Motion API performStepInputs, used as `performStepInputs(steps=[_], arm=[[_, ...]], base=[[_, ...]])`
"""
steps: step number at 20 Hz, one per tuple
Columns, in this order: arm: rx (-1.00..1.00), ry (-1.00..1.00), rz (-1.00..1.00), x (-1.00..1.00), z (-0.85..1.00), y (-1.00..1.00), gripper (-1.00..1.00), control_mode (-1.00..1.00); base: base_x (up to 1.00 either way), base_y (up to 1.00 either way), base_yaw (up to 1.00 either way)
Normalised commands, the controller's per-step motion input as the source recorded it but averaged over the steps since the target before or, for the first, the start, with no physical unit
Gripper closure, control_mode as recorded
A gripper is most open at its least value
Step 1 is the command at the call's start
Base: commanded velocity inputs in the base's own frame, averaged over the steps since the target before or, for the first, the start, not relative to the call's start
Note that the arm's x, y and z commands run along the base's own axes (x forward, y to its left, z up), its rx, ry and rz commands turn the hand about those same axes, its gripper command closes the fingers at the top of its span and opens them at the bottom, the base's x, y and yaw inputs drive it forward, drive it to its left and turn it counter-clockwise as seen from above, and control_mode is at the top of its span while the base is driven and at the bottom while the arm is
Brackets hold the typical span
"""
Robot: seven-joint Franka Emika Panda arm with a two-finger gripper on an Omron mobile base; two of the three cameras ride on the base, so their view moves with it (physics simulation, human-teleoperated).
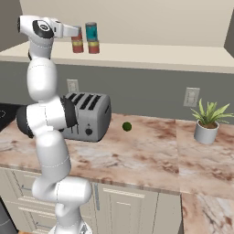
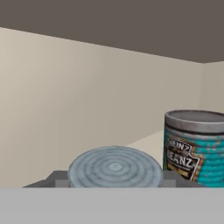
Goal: Stack two cans on top of the other two cans in the cabinet.
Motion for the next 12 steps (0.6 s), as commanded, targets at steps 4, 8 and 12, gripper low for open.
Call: performStepInputs(steps=[4, 8, 12], arm=[[0.00, 0.00, 0.00, 0.00, 0.00, 0.00, 1.00, -1.00], [0.00, 0.00, 0.00, 0.00, 0.00, 0.00, 1.00, -1.00], [0.00, 0.00, 0.00, 0.00, 0.00, 0.00, 1.00, -1.00]], base=[[0.00, 0.00, 0.00], [0.00, 0.00, 0.00], [0.00, 0.00, 0.00]])
